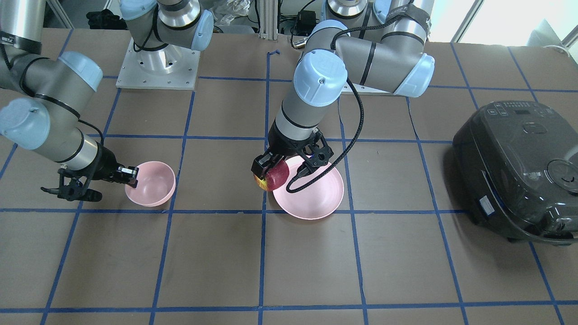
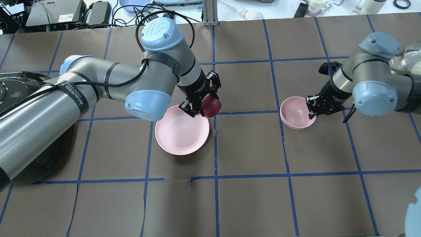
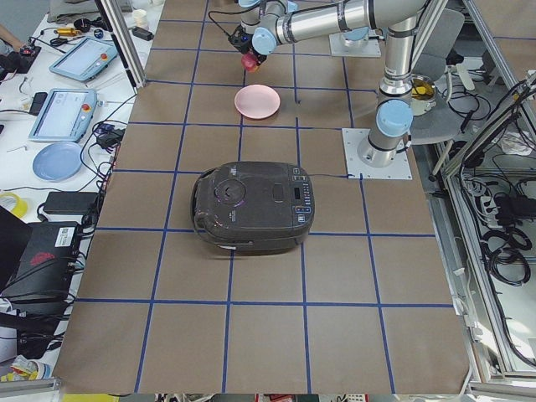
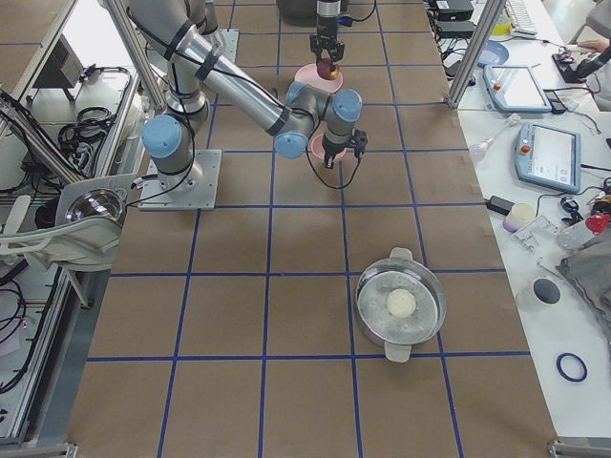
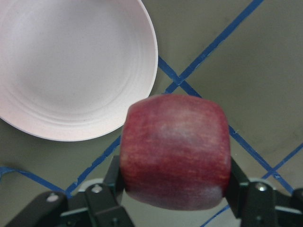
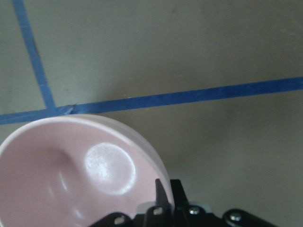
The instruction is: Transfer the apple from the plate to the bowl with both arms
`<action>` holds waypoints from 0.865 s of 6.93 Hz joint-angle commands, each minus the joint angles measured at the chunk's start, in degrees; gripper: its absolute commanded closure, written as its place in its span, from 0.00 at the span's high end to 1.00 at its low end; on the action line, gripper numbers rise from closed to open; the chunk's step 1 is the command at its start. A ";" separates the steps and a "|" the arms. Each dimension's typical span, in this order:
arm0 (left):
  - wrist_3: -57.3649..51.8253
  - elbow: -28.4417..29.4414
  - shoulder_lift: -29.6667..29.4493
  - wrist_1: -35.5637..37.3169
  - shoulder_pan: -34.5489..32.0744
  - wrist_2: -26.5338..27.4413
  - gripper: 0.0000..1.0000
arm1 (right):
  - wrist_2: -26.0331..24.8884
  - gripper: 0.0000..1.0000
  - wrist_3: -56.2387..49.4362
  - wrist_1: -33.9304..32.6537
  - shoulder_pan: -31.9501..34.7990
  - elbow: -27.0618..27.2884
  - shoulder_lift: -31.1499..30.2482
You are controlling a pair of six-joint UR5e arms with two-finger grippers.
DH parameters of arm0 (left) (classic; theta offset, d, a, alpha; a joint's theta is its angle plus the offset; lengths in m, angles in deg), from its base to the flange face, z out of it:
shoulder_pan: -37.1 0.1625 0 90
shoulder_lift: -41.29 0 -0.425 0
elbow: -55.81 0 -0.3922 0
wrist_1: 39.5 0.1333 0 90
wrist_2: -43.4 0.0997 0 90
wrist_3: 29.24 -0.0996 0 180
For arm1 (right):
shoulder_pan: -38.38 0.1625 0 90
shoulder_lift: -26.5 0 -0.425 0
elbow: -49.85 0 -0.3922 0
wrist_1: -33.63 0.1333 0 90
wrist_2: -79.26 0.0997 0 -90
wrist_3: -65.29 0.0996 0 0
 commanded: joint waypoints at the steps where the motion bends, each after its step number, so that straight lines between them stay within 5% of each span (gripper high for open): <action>1: 0.48 0.03 -0.04 0.00 -0.02 -0.19 0.03 | 1.54 0.00 8.50 0.18 8.16 0.42 -0.44; 5: 3.80 -0.23 -0.56 0.00 -0.19 -2.02 0.03 | 1.89 0.00 11.00 -0.44 16.28 1.91 0.26; 6: 4.08 -0.23 -0.65 0.00 -0.19 -2.90 0.03 | 1.80 0.49 10.82 -0.52 16.37 2.09 0.35</action>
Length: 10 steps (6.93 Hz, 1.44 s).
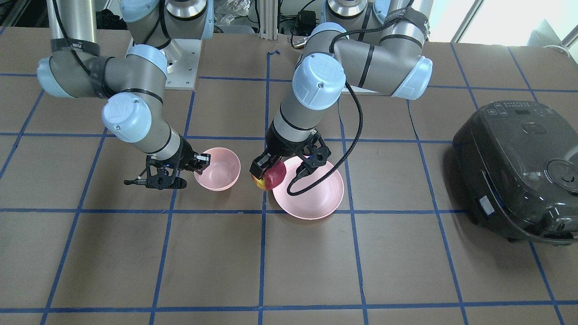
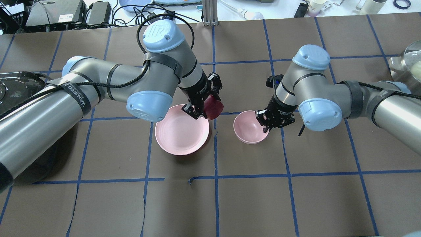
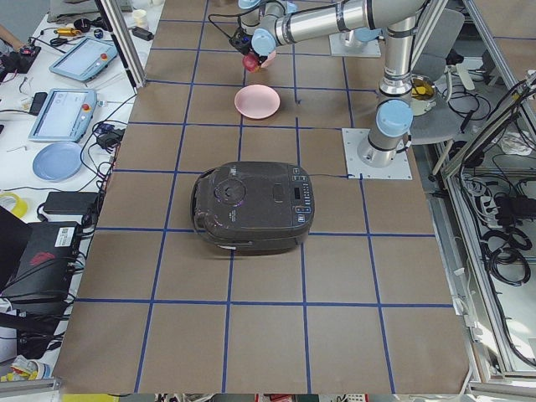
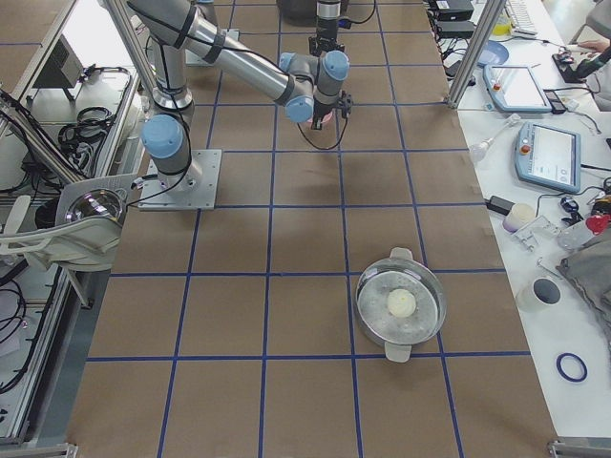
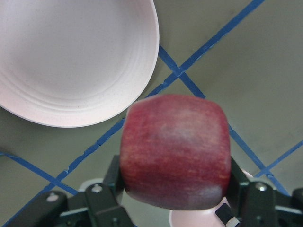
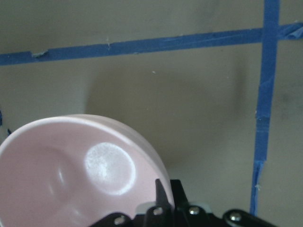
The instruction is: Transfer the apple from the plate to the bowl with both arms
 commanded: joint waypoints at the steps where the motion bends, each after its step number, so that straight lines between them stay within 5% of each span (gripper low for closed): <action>1: 1.51 -0.14 -0.20 0.00 -0.13 -1.29 0.03 | -0.96 0.95 0.69 -0.53 0.49 -0.39 -0.69; 3: 6.83 -0.22 -0.64 0.70 -3.62 -1.38 0.03 | -6.31 1.00 0.53 -0.02 -0.82 -3.98 -4.47; 5: 11.86 -0.31 -2.64 3.58 -8.11 -3.73 0.04 | -15.44 1.00 -6.28 9.79 -4.33 -14.49 -6.67; 8: 16.28 -0.14 -7.92 9.05 -11.20 -3.84 0.06 | -18.45 1.00 -6.24 12.91 -9.96 -22.79 -7.82; 9: 16.54 -0.22 -8.89 9.05 -11.64 -4.01 0.40 | -18.38 1.00 -6.24 13.00 -10.06 -24.21 -7.82; 10: 16.19 -0.31 -9.60 8.97 -11.65 -3.93 0.60 | -18.38 1.00 -6.24 13.09 -10.06 -25.00 -7.91</action>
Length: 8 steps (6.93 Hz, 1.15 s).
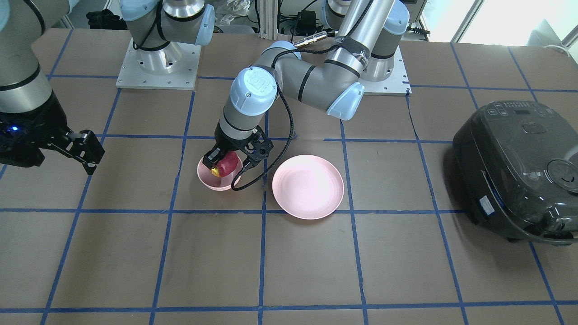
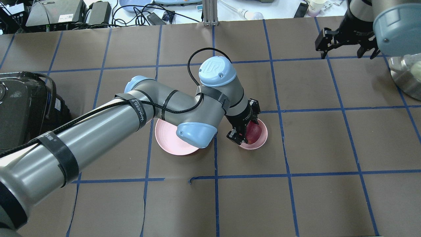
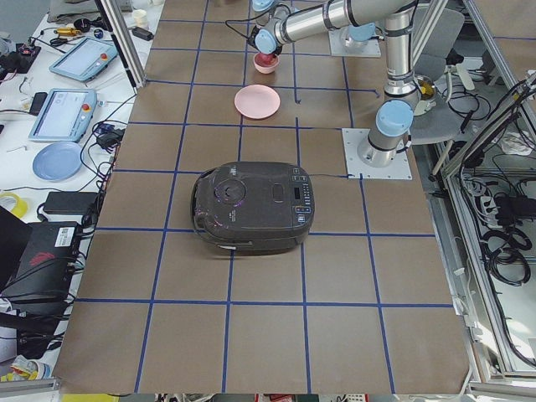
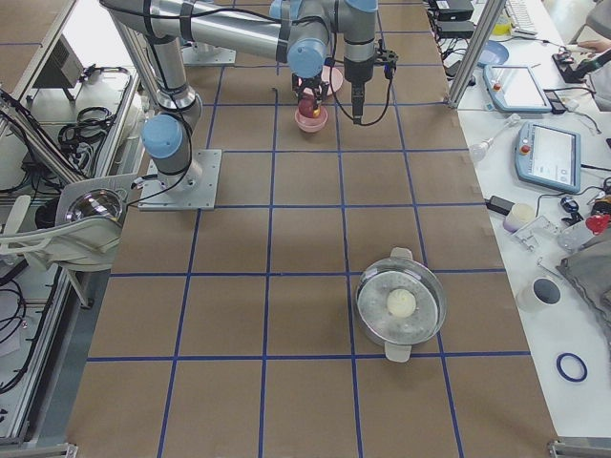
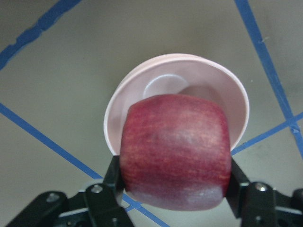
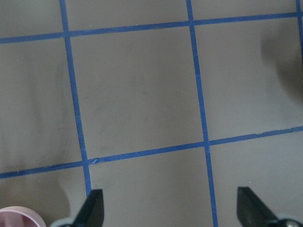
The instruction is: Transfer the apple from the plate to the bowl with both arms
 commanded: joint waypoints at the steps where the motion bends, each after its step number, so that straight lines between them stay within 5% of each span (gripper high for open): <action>1: -0.63 0.27 -1.20 0.19 -0.25 0.12 0.98 | -0.12 1.00 -0.03 0.17 -0.31 -1.51 -0.12; 5: -15.18 6.58 3.52 -2.07 6.93 1.87 0.95 | 0.14 1.00 0.24 0.34 -0.14 -1.34 -0.82; 8: -29.68 16.85 11.78 -23.81 10.89 1.88 0.95 | 0.66 1.00 9.69 5.83 1.09 -0.90 -3.10</action>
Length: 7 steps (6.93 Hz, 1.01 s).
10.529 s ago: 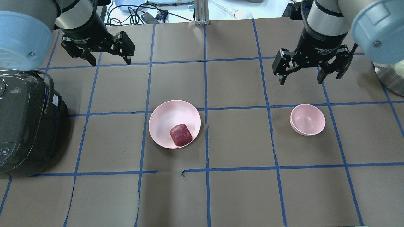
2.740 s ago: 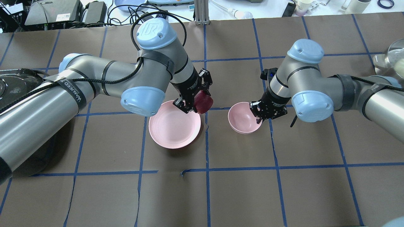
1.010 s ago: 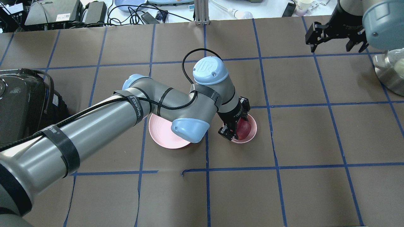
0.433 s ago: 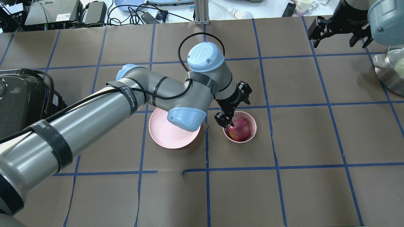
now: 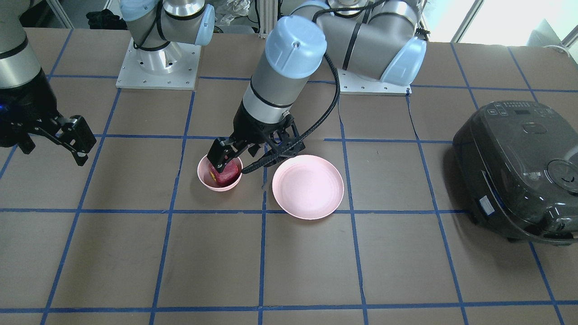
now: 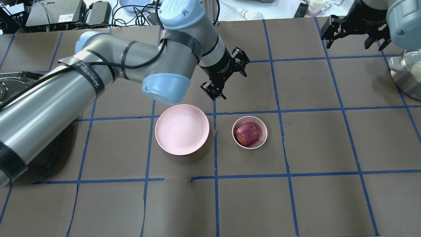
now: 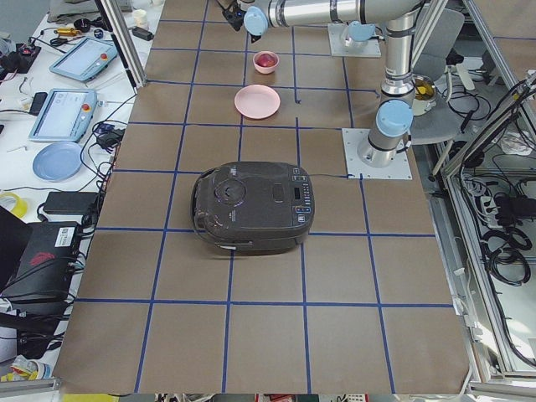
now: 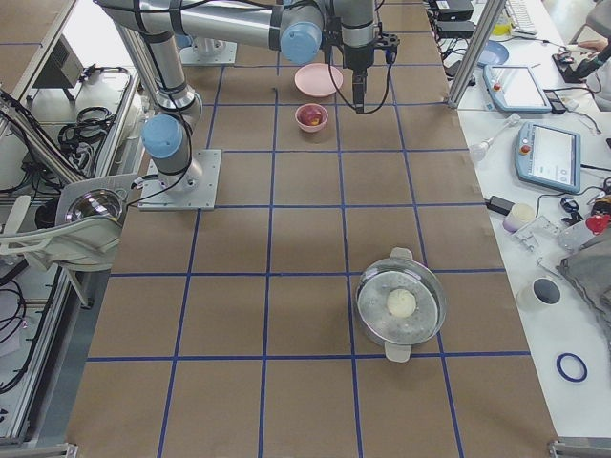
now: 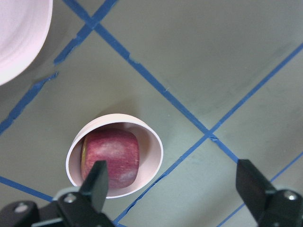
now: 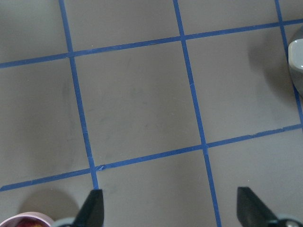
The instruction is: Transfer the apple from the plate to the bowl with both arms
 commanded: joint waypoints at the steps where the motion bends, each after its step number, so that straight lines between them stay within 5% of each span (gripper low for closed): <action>1: -12.29 4.60 6.06 -12.48 4.22 0.05 0.97 | 0.18 1.00 4.79 4.49 2.46 0.15 -0.70; 4: -37.48 3.56 11.00 -15.57 10.45 5.37 1.00 | 2.11 1.00 5.32 8.10 10.81 -0.02 -1.49; 7: -58.96 1.79 11.98 -16.47 16.45 15.29 1.00 | 5.45 1.00 3.93 15.45 10.31 -0.29 -3.42</action>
